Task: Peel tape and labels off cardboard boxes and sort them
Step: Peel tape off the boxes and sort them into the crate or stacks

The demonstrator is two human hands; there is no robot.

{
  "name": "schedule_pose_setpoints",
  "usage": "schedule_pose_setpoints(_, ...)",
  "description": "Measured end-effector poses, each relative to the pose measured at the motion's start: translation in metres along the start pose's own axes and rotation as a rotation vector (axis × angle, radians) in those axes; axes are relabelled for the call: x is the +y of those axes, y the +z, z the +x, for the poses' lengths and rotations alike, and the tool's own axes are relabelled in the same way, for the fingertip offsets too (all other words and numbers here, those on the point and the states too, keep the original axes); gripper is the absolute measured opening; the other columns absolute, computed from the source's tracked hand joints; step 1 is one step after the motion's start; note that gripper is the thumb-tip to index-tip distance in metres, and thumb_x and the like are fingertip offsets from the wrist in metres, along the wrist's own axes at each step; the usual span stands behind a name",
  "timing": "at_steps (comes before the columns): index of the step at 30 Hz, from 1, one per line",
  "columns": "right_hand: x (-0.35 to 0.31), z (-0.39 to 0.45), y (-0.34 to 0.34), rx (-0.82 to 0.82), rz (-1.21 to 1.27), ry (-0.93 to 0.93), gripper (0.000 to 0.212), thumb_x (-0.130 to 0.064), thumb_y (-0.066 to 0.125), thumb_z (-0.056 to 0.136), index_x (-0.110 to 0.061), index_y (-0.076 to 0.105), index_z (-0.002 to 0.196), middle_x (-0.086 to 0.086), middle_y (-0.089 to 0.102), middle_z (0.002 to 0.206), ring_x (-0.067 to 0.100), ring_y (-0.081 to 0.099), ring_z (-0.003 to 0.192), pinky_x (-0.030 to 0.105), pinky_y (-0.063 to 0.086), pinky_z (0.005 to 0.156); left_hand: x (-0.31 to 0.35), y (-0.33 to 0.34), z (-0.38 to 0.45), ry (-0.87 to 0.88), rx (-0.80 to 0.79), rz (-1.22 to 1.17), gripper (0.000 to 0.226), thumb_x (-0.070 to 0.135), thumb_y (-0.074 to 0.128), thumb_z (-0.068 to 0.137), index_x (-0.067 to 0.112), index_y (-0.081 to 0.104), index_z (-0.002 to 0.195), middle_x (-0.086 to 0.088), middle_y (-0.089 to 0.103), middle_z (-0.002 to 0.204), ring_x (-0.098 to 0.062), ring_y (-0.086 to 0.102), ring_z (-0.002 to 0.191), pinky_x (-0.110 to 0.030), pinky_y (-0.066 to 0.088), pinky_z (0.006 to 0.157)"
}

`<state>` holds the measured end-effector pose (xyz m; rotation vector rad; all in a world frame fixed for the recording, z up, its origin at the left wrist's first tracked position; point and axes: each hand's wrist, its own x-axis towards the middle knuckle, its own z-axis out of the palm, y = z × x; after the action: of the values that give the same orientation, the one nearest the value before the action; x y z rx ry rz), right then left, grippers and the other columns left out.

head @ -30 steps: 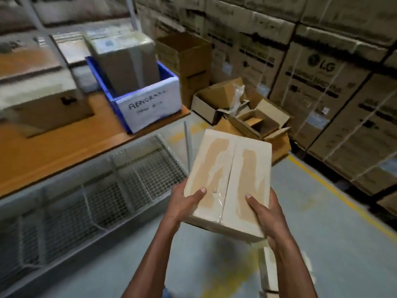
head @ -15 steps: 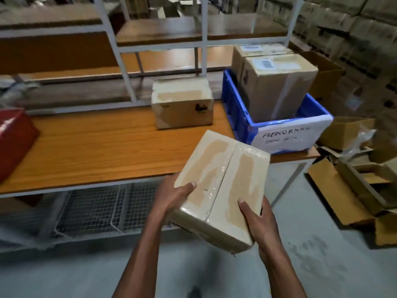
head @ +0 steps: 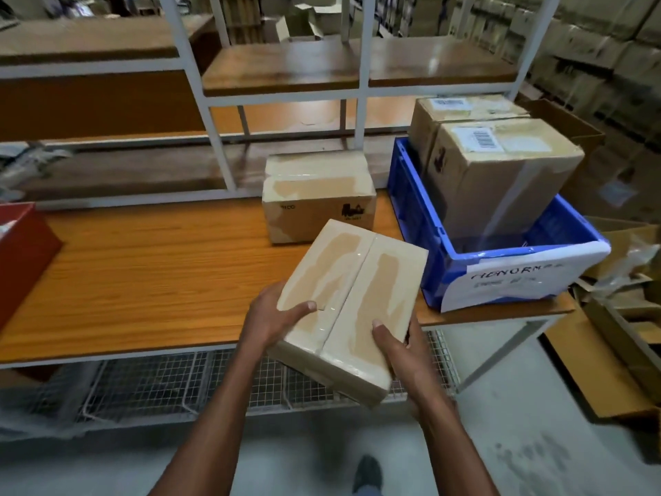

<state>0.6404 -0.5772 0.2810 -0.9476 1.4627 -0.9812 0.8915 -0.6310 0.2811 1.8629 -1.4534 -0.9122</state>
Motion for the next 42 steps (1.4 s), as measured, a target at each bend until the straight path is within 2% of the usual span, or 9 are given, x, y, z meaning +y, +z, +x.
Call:
schedule_pose_setpoints(6,-0.019,0.029,0.037,-0.079,0.004,0.073,0.093,-0.033,0.076,0.091,-0.041,0.011,0.156,-0.006,0.058,0.138,0.02,0.06,0.123,0.048,0.051,0.107,0.033,-0.008,0.082,0.028,0.057,0.495,0.059,0.06,0.069,0.086,0.047,0.052,0.141,-0.002,0.046,0.149,-0.033,0.035,0.135,-0.052,0.029,0.105)
schedule_pose_setpoints(11,-0.03,0.035,0.062,-0.298,-0.079,0.287,0.127,-0.05,0.077,0.088,-0.028,-0.026,0.16,0.004,0.026,0.169,0.03,0.041,0.147,0.047,0.038,0.118,0.059,-0.007,0.13,-0.014,0.069,0.658,0.054,0.041,0.064,0.098,0.038,0.047,0.148,-0.013,0.037,0.146,-0.039,0.032,0.13,-0.053,0.031,0.103)
schedule_pose_setpoints(14,-0.037,0.036,0.064,-0.481,-0.156,0.321,0.099,-0.059,0.068,0.091,-0.024,0.012,0.165,0.002,0.048,0.156,0.025,0.055,0.134,0.044,0.048,0.11,0.056,-0.008,0.143,0.007,-0.034,0.629,0.081,0.067,0.064,0.088,0.04,0.033,0.157,-0.01,0.023,0.162,-0.041,0.021,0.144,-0.065,0.025,0.11)
schedule_pose_setpoints(17,-0.056,0.052,0.052,-0.644,-0.298,0.183,0.042,-0.057,0.057,0.099,-0.028,0.068,0.127,-0.001,0.07,0.124,0.02,0.067,0.11,0.034,0.051,0.09,0.045,-0.013,0.151,0.026,-0.148,0.563,0.1,0.078,0.061,0.082,0.045,0.012,0.162,0.004,-0.003,0.173,-0.031,-0.005,0.157,-0.075,0.012,0.114)
schedule_pose_setpoints(21,-0.1,0.084,0.034,-0.465,-0.184,0.059,0.027,-0.045,0.061,0.101,-0.03,0.071,0.121,-0.006,0.073,0.117,0.014,0.07,0.102,0.028,0.056,0.083,0.036,-0.025,0.16,0.068,-0.164,0.567,0.1,0.078,0.061,0.082,0.05,0.007,0.161,0.011,-0.007,0.172,-0.024,-0.009,0.158,-0.076,0.007,0.115)
schedule_pose_setpoints(24,-0.123,0.121,0.024,-0.256,-0.322,-0.079,0.024,-0.044,0.062,0.1,-0.031,0.071,0.118,-0.006,0.074,0.115,0.016,0.072,0.104,0.043,0.06,0.093,0.036,-0.029,0.162,0.1,-0.147,0.609,0.101,0.082,0.059,0.079,0.051,0.007,0.16,0.01,-0.003,0.173,-0.025,-0.004,0.158,-0.075,0.004,0.115)
schedule_pose_setpoints(31,-0.142,0.154,0.046,-0.24,-1.349,-0.222,0.06,-0.052,0.072,0.091,-0.028,0.057,0.144,0.004,0.05,0.146,0.03,0.045,0.134,0.048,0.044,0.104,0.038,-0.03,0.163,0.123,-0.146,0.666,0.102,0.082,0.059,0.079,0.045,0.013,0.162,0.003,0.002,0.173,-0.03,0.002,0.158,-0.071,0.006,0.118)
schedule_pose_setpoints(38,-0.178,0.18,0.068,-0.274,-1.495,-0.089,0.067,-0.052,0.091,0.07,-0.024,0.07,0.127,0.001,0.066,0.126,0.025,0.062,0.114,0.042,0.052,0.094,0.07,-0.029,0.151,0.037,-0.353,0.749,0.104,0.061,0.082,0.075,0.035,0.028,0.16,-0.007,0.017,0.169,-0.041,0.012,0.154,-0.064,0.011,0.121)
schedule_pose_setpoints(42,-0.185,0.201,0.082,-0.419,-1.434,-0.035,0.116,-0.046,0.094,0.067,-0.036,0.028,0.162,0.005,0.017,0.171,0.038,0.03,0.151,0.055,0.036,0.116,0.065,-0.035,0.157,0.048,-0.358,0.701,0.107,0.056,0.084,0.074,0.035,0.024,0.161,-0.005,0.013,0.171,-0.041,0.006,0.156,-0.064,0.014,0.121)
